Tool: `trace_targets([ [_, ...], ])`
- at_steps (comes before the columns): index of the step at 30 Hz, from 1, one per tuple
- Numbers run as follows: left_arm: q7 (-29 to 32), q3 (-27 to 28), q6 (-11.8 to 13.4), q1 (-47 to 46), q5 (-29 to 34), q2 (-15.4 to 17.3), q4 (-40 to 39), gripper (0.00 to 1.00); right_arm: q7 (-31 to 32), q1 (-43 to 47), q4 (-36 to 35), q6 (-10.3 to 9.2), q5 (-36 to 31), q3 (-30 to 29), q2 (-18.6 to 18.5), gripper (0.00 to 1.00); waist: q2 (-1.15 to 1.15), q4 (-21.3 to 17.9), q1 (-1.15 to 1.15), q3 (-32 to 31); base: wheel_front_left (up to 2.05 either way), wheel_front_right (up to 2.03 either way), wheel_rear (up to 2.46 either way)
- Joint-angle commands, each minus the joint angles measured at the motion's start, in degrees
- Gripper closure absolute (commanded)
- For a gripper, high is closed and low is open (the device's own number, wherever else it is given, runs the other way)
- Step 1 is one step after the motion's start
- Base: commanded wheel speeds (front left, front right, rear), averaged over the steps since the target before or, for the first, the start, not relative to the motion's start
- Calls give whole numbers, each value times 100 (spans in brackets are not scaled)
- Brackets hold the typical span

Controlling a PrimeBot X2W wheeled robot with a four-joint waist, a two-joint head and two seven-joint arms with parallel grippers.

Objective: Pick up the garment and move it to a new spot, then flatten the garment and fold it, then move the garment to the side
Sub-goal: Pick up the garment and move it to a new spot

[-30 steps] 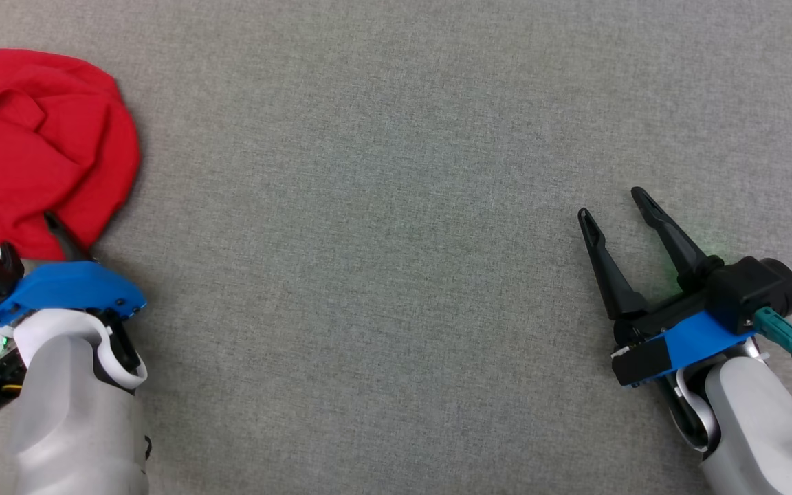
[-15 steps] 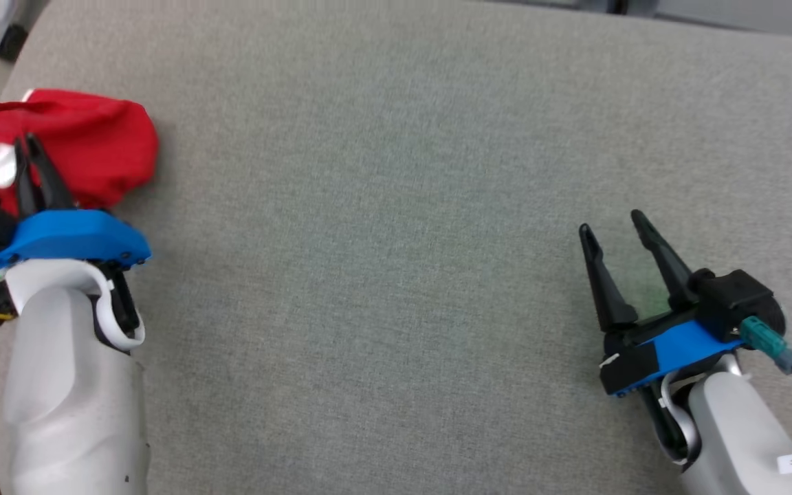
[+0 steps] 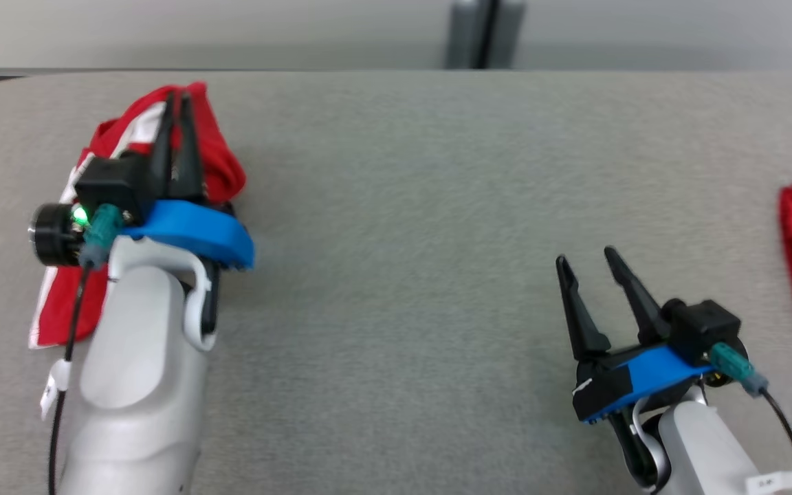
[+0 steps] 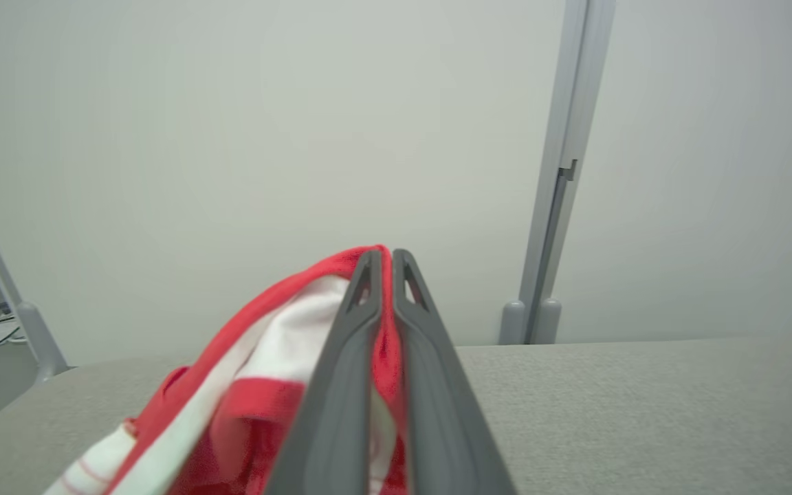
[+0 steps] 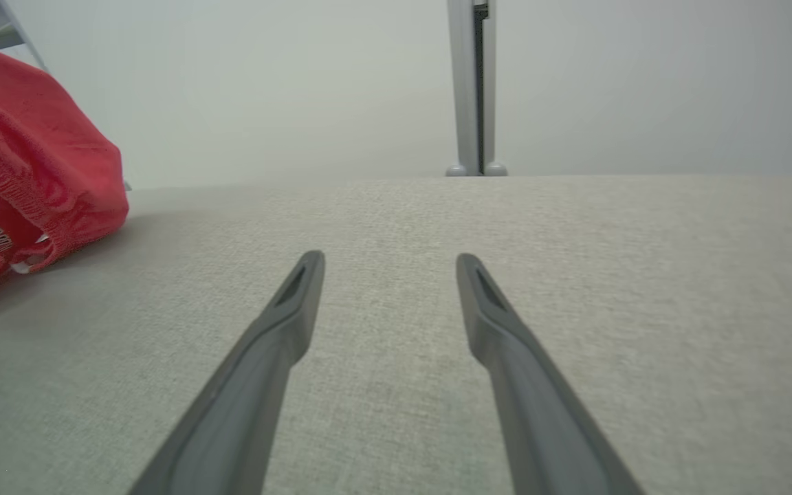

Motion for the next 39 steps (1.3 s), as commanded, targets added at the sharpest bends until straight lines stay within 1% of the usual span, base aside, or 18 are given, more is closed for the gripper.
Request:
trace_targets([
  [1,-1,-221,-36,-38,-162,-26,16,100,1,59,33,1,15,19,36,0,0,-447,1,-266,0,0,0],
  [3,-2,-605,-51,10,-453,-15,38,100,2,68,59,1,61,23,80,0,0,-692,1,-313,0,0,0],
  [8,-2,-1631,20,148,-979,-20,111,100,2,52,95,1,86,92,133,0,0,-1312,1,-367,0,0,0],
  [13,-1,-2724,107,296,-1568,-18,157,100,2,57,147,1,140,160,158,0,0,-1798,1,-386,0,0,0],
  [18,-1,-3707,316,435,-2227,-18,-24,100,2,93,169,1,193,195,169,0,0,-2022,1,-380,0,0,0],
  [21,-2,-4344,394,501,-2499,-12,-119,100,2,108,169,1,267,181,169,0,0,-2043,1,-405,0,0,0],
  [23,-1,-4596,535,548,-2676,-8,-209,100,2,154,173,1,302,177,168,0,0,-2019,1,-428,0,0,0],
  [24,-1,-4663,601,611,-2792,-6,-255,65,2,175,177,1,311,183,168,0,0,-1994,1,-444,0,0,0],
  [25,-1,-4705,673,671,-2852,-9,-292,0,2,188,179,1,304,167,167,0,0,-1961,1,-455,0,0,0],
  [28,-1,-4617,894,802,-2969,-8,-239,0,2,219,185,1,323,160,166,0,0,-1821,1,-523,0,0,0],
  [32,-1,-4252,1038,1114,-2738,-12,-58,0,2,301,192,1,284,121,165,0,0,-1604,1,-669,0,0,0],
  [35,0,-3660,1143,1427,-2561,88,-72,0,3,380,215,1,270,116,161,0,0,-1451,1,-797,0,0,0],
  [39,-1,-2766,1279,2068,-2313,193,-347,0,2,502,251,1,283,120,162,0,0,-1263,1,-999,0,0,0],
])
